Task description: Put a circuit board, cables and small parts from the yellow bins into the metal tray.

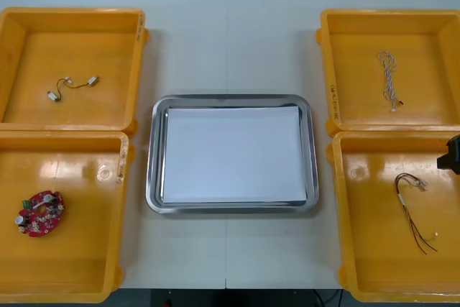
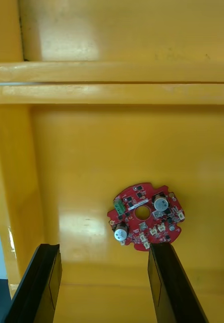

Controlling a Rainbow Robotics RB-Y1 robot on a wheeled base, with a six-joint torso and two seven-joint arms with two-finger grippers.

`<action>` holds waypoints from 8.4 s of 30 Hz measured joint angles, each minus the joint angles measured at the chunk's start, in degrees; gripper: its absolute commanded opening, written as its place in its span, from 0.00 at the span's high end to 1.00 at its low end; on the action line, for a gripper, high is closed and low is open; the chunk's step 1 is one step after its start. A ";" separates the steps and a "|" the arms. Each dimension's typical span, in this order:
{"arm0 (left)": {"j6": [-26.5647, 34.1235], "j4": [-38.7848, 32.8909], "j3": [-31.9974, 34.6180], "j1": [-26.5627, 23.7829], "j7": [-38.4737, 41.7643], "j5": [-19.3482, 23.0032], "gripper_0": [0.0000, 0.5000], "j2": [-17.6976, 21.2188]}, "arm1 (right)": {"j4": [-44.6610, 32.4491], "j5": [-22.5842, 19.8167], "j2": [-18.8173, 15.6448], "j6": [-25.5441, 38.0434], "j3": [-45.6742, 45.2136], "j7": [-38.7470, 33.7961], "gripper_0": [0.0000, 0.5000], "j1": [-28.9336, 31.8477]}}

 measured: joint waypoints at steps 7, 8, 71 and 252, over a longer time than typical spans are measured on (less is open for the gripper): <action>0.00 0.00 0.47 0.13 1.29 -0.55 0.00 -0.52 | -1.73 -1.20 0.00 -5.63 0.49 0.00 0.00 5.15; 0.00 0.00 0.47 0.13 1.79 -1.08 0.00 -0.81 | -2.07 -1.27 0.00 -6.31 0.75 0.00 0.00 5.92; -18.70 13.41 -4.88 7.53 8.76 -5.57 0.00 -9.81 | 2.87 1.55 0.00 -25.99 15.76 0.05 0.00 12.90; -19.80 11.92 -65.72 -29.39 29.82 -13.32 1.00 -9.18 | -13.12 -22.13 -15.94 4.07 35.95 3.22 1.00 -30.40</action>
